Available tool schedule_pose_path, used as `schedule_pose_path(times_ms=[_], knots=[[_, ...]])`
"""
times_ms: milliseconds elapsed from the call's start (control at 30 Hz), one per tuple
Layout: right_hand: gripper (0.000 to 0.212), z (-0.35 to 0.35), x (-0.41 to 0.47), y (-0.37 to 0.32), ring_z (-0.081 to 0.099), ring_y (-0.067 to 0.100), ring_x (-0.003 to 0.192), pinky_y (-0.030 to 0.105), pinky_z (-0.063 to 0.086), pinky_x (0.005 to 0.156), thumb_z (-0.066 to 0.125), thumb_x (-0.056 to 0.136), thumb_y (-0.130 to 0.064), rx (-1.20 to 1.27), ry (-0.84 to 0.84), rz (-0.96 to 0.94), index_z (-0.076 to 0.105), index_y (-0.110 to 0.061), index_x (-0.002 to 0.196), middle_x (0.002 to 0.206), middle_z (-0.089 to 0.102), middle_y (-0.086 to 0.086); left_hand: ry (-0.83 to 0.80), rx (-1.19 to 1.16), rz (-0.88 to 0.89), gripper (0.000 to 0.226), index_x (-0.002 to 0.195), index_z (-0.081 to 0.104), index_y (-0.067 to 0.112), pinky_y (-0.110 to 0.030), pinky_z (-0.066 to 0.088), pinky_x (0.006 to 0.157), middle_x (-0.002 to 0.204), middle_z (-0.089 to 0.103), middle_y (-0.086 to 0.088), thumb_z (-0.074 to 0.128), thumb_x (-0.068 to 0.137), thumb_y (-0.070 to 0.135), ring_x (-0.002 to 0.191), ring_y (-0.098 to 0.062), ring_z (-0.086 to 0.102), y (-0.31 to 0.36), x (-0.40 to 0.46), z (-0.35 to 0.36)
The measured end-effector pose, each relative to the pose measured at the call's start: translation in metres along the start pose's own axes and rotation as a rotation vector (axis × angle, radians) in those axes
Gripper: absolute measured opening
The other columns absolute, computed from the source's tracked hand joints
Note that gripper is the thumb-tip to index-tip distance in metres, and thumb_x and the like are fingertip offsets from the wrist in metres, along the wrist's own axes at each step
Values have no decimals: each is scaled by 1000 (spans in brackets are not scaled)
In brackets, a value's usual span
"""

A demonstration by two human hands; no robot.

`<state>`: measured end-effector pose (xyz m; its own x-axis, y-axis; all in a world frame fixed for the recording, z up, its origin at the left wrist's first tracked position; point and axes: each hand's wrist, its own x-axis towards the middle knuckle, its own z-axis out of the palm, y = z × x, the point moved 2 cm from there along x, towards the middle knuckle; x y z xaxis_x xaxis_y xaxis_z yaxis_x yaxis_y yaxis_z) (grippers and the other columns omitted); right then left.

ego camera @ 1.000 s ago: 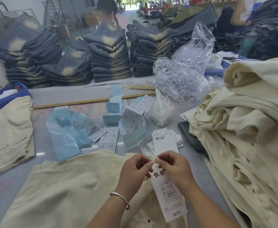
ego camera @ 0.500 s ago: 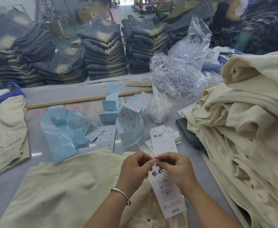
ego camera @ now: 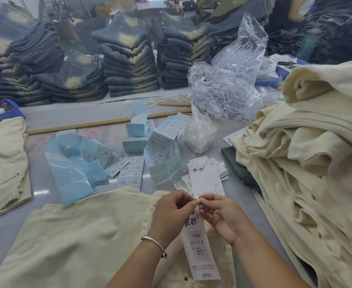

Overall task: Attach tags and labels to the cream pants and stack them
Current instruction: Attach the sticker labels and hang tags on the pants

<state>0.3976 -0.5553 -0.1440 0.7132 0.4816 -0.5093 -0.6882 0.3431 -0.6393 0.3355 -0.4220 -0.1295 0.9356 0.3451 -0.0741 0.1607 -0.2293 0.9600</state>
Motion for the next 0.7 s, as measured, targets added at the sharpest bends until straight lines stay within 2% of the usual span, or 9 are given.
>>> schedule_pose_path(times_ms=[133,267,467,700], knots=[[13,0,0,1,62,18,51,22,55,47,53,81,16,69,-28,103,65,10,82,66,64,17,-3,19,4,12,73,69,15,-24,49,59,61,66,5,71,82,8,58,-6,60,1,-1,0],[10,1,-1,0,63,18,50,21,55,47,62,67,10,120,-37,173,72,7,68,66,63,17,-4,30,32,8,74,70,11,-21,46,57,59,66,5,73,82,10,54,-3,56,3,0,-1],[20,4,-2,-1,57,15,47,19,50,42,62,66,9,134,-18,233,62,6,86,64,60,15,-27,25,60,12,72,69,14,-21,45,57,58,65,6,73,82,8,54,-4,57,5,-2,-1],[23,4,-4,-3,57,12,47,17,49,42,62,68,7,56,-33,242,62,4,90,65,60,12,-15,-25,40,9,75,70,10,-21,48,59,61,67,0,71,83,6,58,-8,59,7,-3,3]])
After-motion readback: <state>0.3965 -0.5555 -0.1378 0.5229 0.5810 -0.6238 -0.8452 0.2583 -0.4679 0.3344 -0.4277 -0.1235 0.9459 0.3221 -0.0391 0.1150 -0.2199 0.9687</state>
